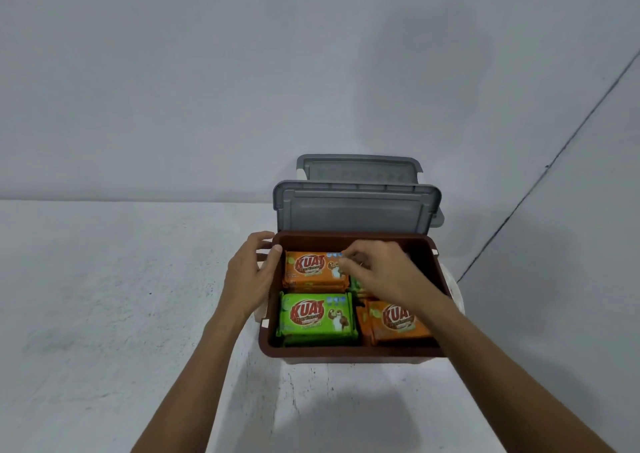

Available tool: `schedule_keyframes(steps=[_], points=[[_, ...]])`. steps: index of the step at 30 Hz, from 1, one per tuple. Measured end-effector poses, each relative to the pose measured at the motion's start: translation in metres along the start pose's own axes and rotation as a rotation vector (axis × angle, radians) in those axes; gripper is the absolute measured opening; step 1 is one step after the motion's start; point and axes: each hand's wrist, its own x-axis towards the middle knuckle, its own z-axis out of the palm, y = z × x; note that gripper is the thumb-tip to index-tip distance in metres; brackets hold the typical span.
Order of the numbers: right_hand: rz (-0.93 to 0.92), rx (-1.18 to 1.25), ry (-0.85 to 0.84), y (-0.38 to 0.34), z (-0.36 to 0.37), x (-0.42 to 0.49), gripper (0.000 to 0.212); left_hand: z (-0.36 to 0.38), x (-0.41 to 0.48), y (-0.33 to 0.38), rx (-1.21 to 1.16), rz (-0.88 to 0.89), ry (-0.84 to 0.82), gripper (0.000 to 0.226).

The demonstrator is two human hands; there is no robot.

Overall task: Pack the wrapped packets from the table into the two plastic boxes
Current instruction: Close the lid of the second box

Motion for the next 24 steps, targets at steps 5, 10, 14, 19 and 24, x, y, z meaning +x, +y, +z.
schedule_keyframes(steps=[5,10,14,19,24], points=[[0.070,0.000,0.140,0.024,-0.038,0.017,0.027,-0.002,0.014,0.013,0.018,-0.013,0.026,0.039],[0.156,-0.017,0.370,0.043,-0.071,0.030,0.029,-0.006,0.037,0.036,0.032,-0.227,-0.077,0.062],[0.323,0.046,0.613,0.060,-0.081,0.034,0.043,-0.014,0.054,0.053,-0.029,-0.412,-0.196,0.080],[0.515,0.147,0.357,0.077,-0.067,0.034,0.063,-0.013,0.056,0.071,-0.067,-0.533,-0.364,0.086],[0.458,0.262,0.382,0.068,-0.067,0.030,0.066,-0.010,0.054,0.081,-0.073,-0.542,-0.347,0.089]])
